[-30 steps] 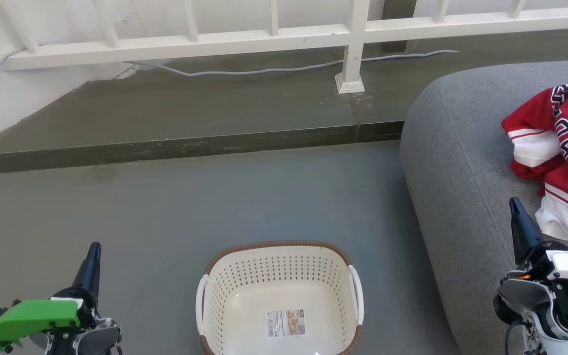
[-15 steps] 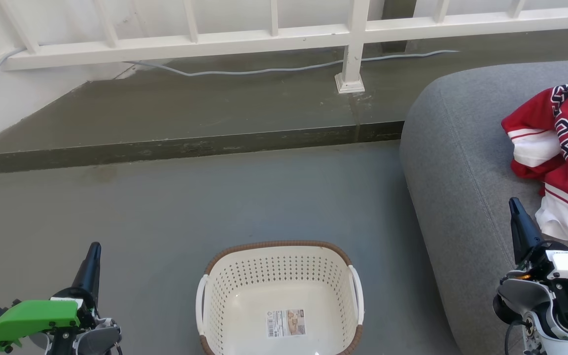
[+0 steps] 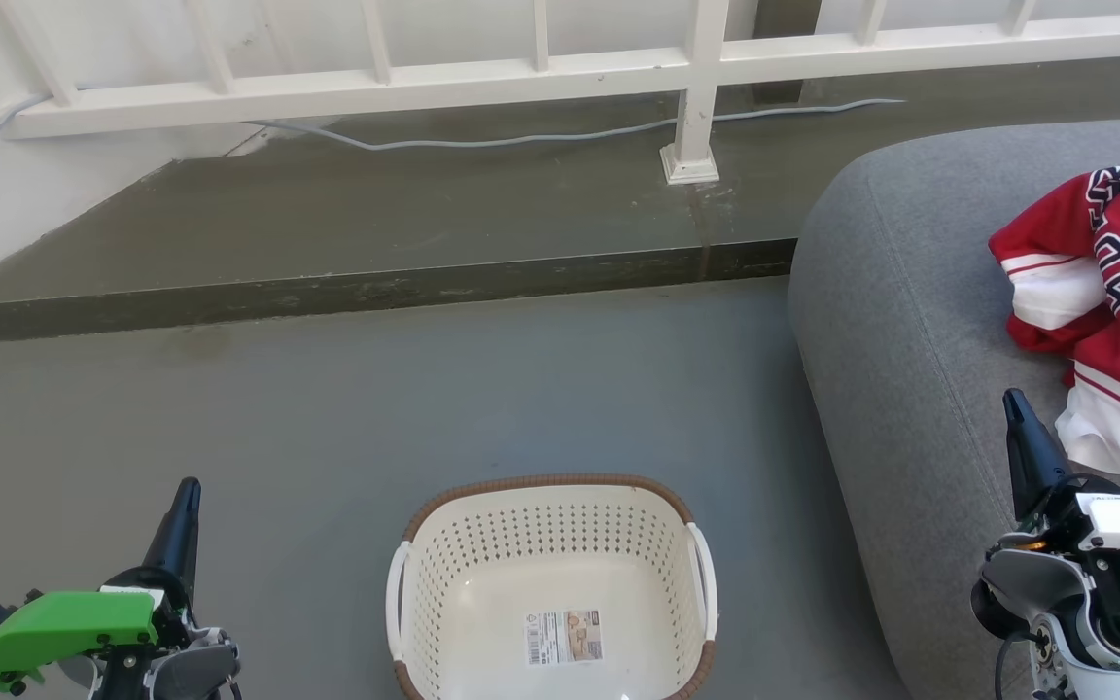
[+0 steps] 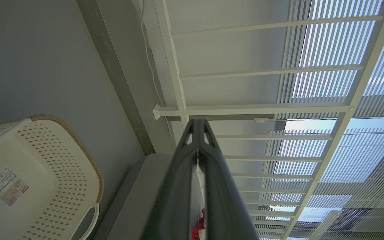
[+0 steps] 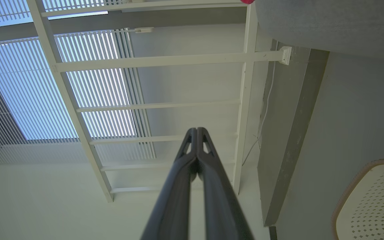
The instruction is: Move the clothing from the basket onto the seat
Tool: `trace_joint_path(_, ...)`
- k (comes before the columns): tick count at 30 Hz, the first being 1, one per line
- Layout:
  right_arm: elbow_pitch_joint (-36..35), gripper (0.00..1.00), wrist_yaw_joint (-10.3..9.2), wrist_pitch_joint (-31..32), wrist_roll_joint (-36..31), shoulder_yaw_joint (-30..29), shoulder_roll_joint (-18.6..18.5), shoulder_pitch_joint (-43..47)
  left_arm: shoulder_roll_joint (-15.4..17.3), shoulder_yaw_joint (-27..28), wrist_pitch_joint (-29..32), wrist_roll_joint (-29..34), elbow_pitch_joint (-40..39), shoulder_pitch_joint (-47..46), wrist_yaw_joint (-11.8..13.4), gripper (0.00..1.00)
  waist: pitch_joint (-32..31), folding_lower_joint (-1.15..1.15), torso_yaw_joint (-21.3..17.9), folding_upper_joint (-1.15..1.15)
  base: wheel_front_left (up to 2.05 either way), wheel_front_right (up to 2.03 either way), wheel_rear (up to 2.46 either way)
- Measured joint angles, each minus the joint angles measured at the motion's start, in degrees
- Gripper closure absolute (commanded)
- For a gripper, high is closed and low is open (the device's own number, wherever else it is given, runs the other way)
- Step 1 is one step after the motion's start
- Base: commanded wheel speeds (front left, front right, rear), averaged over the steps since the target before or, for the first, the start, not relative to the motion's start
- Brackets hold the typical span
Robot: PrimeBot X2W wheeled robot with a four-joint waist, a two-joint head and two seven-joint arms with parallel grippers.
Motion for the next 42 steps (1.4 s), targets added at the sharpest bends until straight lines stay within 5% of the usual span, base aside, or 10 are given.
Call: trace_joint_path(42, -0.14, 1.00, 0.00, -0.01, 0.14, 0.11, 0.03, 0.00, -0.09, 0.14, 0.01, 0.00, 0.12, -0.64, 0.00, 1.00, 0.00, 0.00, 0.00, 0.00, 0.00, 0.00, 0.00)
